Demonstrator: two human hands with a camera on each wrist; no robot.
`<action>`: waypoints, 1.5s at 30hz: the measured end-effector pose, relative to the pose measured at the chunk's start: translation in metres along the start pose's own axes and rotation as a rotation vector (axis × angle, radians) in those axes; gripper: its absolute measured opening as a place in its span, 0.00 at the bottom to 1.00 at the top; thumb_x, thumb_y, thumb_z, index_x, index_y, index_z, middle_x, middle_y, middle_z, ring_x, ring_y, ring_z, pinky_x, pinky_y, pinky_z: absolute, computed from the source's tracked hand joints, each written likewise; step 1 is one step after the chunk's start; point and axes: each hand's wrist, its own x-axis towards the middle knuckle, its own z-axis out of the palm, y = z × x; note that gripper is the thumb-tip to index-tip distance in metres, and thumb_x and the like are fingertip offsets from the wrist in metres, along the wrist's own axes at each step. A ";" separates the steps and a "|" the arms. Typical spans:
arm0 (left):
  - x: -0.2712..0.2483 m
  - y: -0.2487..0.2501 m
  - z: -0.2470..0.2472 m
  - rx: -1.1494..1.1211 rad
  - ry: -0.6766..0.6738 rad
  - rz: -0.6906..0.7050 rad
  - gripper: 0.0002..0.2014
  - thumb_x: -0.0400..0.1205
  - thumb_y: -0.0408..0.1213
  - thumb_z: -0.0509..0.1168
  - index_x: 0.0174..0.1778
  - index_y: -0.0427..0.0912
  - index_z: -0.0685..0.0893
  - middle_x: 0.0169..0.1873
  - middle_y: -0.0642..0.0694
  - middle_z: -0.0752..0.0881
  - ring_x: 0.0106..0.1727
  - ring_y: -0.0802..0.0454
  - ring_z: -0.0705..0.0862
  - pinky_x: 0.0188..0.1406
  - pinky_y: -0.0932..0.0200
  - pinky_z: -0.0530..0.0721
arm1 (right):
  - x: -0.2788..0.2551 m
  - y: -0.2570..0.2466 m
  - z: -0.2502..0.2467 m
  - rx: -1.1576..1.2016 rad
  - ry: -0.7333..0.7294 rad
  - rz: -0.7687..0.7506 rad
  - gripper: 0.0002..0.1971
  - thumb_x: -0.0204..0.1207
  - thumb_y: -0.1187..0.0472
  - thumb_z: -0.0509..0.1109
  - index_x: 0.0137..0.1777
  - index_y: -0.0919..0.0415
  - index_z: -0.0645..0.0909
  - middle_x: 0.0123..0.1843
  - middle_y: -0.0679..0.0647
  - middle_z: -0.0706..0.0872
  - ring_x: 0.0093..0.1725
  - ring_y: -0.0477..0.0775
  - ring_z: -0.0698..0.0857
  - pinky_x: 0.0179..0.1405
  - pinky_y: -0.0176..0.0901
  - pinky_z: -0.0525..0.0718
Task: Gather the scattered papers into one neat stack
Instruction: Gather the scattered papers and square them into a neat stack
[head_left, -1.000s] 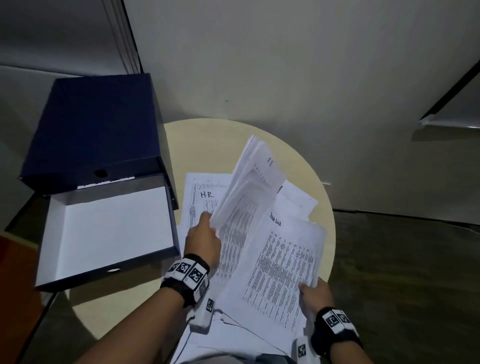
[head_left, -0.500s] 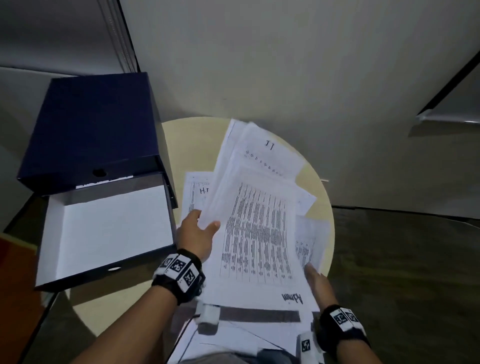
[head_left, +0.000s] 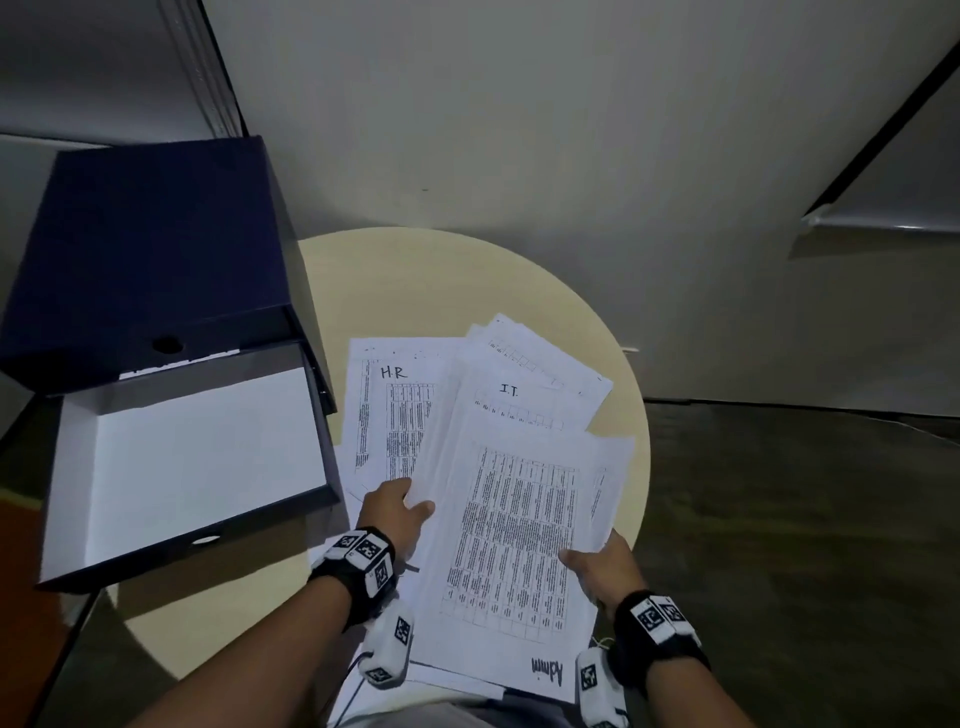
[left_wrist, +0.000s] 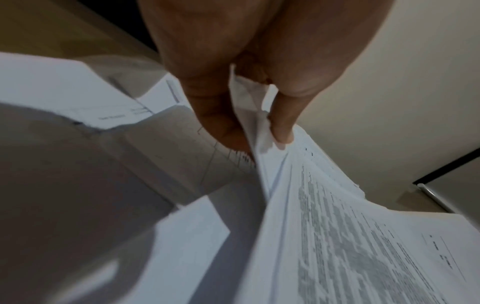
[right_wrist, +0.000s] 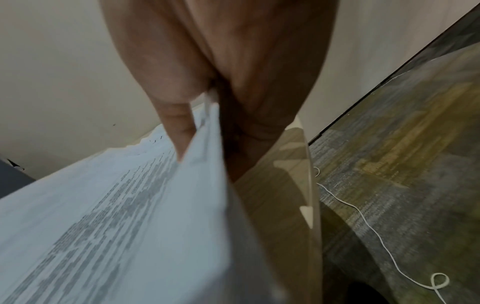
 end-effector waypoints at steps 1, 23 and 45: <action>-0.002 0.002 -0.003 -0.010 0.038 0.002 0.18 0.81 0.43 0.68 0.62 0.34 0.83 0.56 0.35 0.88 0.49 0.42 0.87 0.47 0.57 0.84 | 0.002 0.004 -0.001 -0.007 0.018 0.008 0.24 0.77 0.68 0.76 0.73 0.65 0.78 0.59 0.56 0.90 0.51 0.56 0.87 0.51 0.46 0.85; -0.028 0.074 -0.048 -0.412 0.289 0.160 0.34 0.81 0.47 0.69 0.79 0.34 0.68 0.75 0.47 0.73 0.76 0.47 0.73 0.73 0.56 0.69 | 0.008 0.018 -0.010 0.105 0.079 0.115 0.50 0.67 0.34 0.78 0.85 0.58 0.65 0.81 0.58 0.75 0.77 0.64 0.77 0.76 0.64 0.74; -0.024 -0.001 0.019 0.113 -0.163 0.092 0.08 0.80 0.40 0.63 0.34 0.48 0.78 0.36 0.49 0.83 0.34 0.48 0.81 0.35 0.58 0.82 | -0.002 0.027 -0.029 0.168 0.169 0.045 0.17 0.80 0.74 0.70 0.68 0.70 0.80 0.59 0.63 0.90 0.58 0.67 0.88 0.63 0.61 0.84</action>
